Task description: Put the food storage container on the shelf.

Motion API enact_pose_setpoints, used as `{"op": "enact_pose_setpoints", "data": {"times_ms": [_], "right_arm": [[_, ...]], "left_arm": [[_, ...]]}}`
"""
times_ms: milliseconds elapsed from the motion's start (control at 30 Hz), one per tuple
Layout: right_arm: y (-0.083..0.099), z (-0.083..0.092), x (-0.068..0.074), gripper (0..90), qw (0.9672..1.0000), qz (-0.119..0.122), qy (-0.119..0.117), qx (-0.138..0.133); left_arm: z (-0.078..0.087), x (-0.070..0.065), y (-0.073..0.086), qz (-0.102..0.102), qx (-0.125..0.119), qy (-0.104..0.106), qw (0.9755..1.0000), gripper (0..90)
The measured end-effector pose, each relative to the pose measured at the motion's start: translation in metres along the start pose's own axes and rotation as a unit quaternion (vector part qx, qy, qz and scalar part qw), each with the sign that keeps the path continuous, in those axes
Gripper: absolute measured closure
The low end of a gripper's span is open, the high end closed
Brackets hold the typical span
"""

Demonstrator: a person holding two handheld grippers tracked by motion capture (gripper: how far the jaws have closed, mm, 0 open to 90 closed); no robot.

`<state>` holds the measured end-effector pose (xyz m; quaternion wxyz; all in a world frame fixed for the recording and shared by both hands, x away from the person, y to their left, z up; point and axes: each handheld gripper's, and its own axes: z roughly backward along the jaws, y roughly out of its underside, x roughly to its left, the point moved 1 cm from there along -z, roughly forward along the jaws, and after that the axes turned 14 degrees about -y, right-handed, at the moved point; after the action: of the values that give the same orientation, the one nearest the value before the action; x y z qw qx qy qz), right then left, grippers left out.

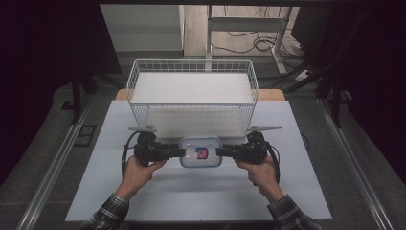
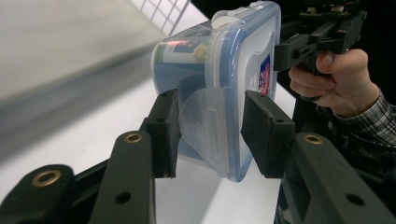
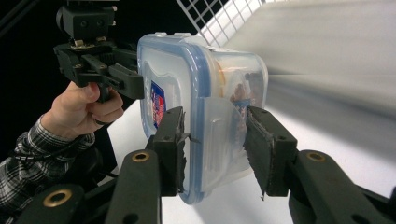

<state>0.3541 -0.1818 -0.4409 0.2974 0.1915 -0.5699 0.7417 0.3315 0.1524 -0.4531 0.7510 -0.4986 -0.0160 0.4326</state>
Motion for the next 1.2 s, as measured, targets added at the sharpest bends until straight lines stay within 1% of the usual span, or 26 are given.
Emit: {"op": "enact_pose_setpoints", "data": {"times_ms": [33,67,100,167,200,233,267,300,500,533,567,600,633,667,700,733,767,800,833,900,933,967,1000,1100,1133,1200], "right_arm": [[-0.007,0.001,0.002,58.4,1.0,0.003,0.001,-0.002],[-0.007,0.001,0.002,58.4,1.0,0.003,0.001,-0.002],[-0.015,0.001,0.004,58.4,1.0,0.006,0.001,-0.006],[-0.018,0.001,0.005,58.4,0.9999,0.008,0.001,-0.007],[-0.026,0.001,0.007,58.4,0.9999,0.011,0.0,-0.009],[-0.028,0.001,0.008,58.4,0.9999,0.012,0.0,-0.009],[-0.028,0.001,0.008,58.4,0.9999,0.012,0.0,-0.009],[-0.036,0.001,0.009,58.4,0.9998,0.014,-0.001,-0.011],[-0.063,0.002,0.014,58.3,0.9996,0.021,-0.007,-0.018],[-0.063,0.002,0.014,58.3,0.9996,0.021,-0.007,-0.018],[-0.072,0.002,0.015,58.3,0.9995,0.025,-0.008,-0.02],[-0.072,0.002,0.015,58.3,0.9995,0.025,-0.008,-0.02],[-0.082,0.003,0.017,58.3,0.9993,0.028,-0.009,-0.023],[-0.087,0.003,0.019,58.3,0.9992,0.03,-0.01,-0.024],[-0.087,0.003,0.019,58.3,0.9992,0.03,-0.01,-0.024],[-0.097,0.003,0.02,58.3,0.9989,0.036,-0.011,-0.027],[-0.102,0.003,0.021,58.3,0.9988,0.038,-0.012,-0.028],[-0.102,0.003,0.021,58.3,0.9988,0.038,-0.012,-0.028],[-0.111,0.004,0.021,58.3,0.9985,0.043,-0.012,-0.031],[-0.121,0.004,0.021,58.3,0.9982,0.048,-0.013,-0.034],[-0.121,0.004,0.021,58.3,0.9982,0.048,-0.013,-0.034],[-0.125,0.004,0.021,58.3,0.9981,0.049,-0.013,-0.036],[-0.134,0.004,0.019,58.3,0.9979,0.052,-0.013,-0.036],[-0.145,0.004,0.017,58.2,0.9978,0.054,-0.011,-0.038],[-0.145,0.004,0.017,58.2,0.9978,0.054,-0.011,-0.038],[-0.154,0.004,0.013,58.2,0.9978,0.054,-0.01,-0.038]], "left_arm": [[0.003,-0.001,-0.006,0.0,-0.004,-0.002,1.0,57.3],[0.003,-0.001,-0.006,0.0,-0.004,-0.002,1.0,57.3],[0.006,-0.001,-0.013,-0.003,-0.007,-0.005,1.0,57.3],[0.007,-0.001,-0.016,-0.002,-0.01,-0.006,0.9999,57.3],[0.009,-0.001,-0.02,-0.002,-0.012,-0.007,0.9999,57.2],[0.012,0.0,-0.026,-0.002,-0.015,-0.008,0.9999,57.2],[0.012,0.0,-0.026,-0.002,-0.015,-0.008,0.9999,57.2],[0.016,0.0,-0.034,-0.003,-0.017,-0.01,0.9998,57.2],[0.027,-0.001,-0.06,-0.005,-0.026,-0.021,0.9994,57.1],[0.027,-0.001,-0.06,-0.005,-0.026,-0.021,0.9994,57.1],[0.031,-0.001,-0.07,-0.008,-0.03,-0.024,0.9992,57.0],[0.031,-0.001,-0.07,-0.008,-0.03,-0.024,0.9992,57.0],[0.035,-0.001,-0.08,-0.01,-0.034,-0.026,0.999,57.0],[0.037,-0.001,-0.085,-0.012,-0.035,-0.027,0.9989,57.0],[0.037,-0.001,-0.085,-0.012,-0.035,-0.027,0.9989,57.0],[0.041,-0.001,-0.095,-0.016,-0.038,-0.03,0.9987,57.0],[0.043,-0.001,-0.1,-0.016,-0.039,-0.033,0.9986,57.0],[0.043,-0.001,-0.1,-0.016,-0.039,-0.033,0.9986,57.0],[0.045,0.0,-0.11,-0.021,-0.042,-0.036,0.9983,56.9],[0.047,0.001,-0.12,-0.025,-0.045,-0.038,0.998,56.9],[0.047,0.001,-0.12,-0.025,-0.045,-0.038,0.998,56.9],[0.048,0.003,-0.125,-0.025,-0.046,-0.039,0.9978,56.9],[0.048,0.005,-0.132,-0.027,-0.046,-0.04,0.9978,56.9],[0.047,0.011,-0.143,-0.027,-0.048,-0.039,0.9977,56.8],[0.047,0.011,-0.143,-0.027,-0.048,-0.039,0.9977,56.8],[0.046,0.015,-0.15,-0.027,-0.047,-0.037,0.9978,56.8]]}}
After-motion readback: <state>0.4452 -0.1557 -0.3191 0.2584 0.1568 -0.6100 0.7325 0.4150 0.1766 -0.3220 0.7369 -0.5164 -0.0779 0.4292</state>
